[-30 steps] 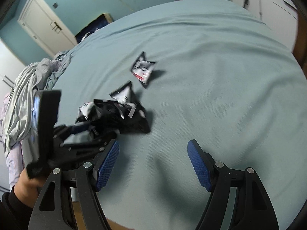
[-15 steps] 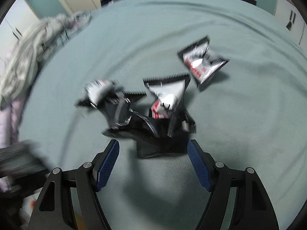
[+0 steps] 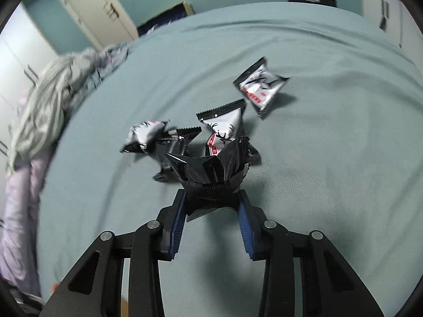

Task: Organize snacks
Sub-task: 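Grasp a black packet with the right tool while the left tool holds its packet, then carry both black packets over the box and open both tools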

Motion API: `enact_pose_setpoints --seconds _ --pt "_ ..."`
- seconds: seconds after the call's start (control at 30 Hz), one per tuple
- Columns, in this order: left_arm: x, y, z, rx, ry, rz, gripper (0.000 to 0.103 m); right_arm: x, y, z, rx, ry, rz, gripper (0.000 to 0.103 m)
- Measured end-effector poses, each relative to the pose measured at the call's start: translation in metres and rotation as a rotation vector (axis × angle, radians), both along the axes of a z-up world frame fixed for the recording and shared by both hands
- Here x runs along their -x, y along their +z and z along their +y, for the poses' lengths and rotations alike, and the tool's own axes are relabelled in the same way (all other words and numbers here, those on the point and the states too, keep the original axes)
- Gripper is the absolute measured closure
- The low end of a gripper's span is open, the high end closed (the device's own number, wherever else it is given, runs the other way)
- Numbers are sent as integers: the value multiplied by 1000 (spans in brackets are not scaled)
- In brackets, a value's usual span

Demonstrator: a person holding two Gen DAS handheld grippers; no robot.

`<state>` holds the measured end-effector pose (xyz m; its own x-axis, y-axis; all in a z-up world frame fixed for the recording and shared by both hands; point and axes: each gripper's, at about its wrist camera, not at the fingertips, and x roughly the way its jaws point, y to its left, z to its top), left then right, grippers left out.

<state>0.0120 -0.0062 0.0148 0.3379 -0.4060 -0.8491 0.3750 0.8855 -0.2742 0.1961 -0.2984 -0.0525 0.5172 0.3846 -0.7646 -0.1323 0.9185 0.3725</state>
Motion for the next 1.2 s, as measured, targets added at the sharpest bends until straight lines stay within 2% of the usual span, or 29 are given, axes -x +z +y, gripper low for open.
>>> enact_pose_setpoints --seconds 0.13,0.23,0.37,0.43,0.47,0.5,0.57,0.7,1.0,1.1,1.17,1.2 --pt "11 6 -12 -12 -45 -51 89 37 28 -12 -10 -30 -32 68" --pt "18 6 -13 -10 -57 -52 88 77 54 -11 -25 -36 -62 68" --pt "16 1 -16 -49 -44 -66 81 149 86 -5 -35 -14 -129 68" --pt "16 4 -16 -45 -28 -78 59 193 90 0 -61 10 -154 68" --pt "17 7 -14 -37 -15 -97 34 212 88 2 -67 14 -162 68" --pt "20 10 -11 -31 5 -124 22 224 85 2 -62 11 -163 68" --pt "25 17 -4 -31 37 -176 21 256 81 4 -56 -27 -163 68" --pt "24 18 -1 -83 64 -198 20 287 79 18 -7 -37 -152 68" --pt "28 11 -5 -260 89 -302 20 264 79 50 -57 5 -145 67" --pt "27 11 -5 -267 92 -305 20 263 74 50 -92 -5 -149 52" --pt "27 10 -4 -259 98 -295 20 266 69 43 -175 -35 -147 29" --pt "26 10 -3 -257 103 -293 20 267 68 38 -194 -56 -151 26"
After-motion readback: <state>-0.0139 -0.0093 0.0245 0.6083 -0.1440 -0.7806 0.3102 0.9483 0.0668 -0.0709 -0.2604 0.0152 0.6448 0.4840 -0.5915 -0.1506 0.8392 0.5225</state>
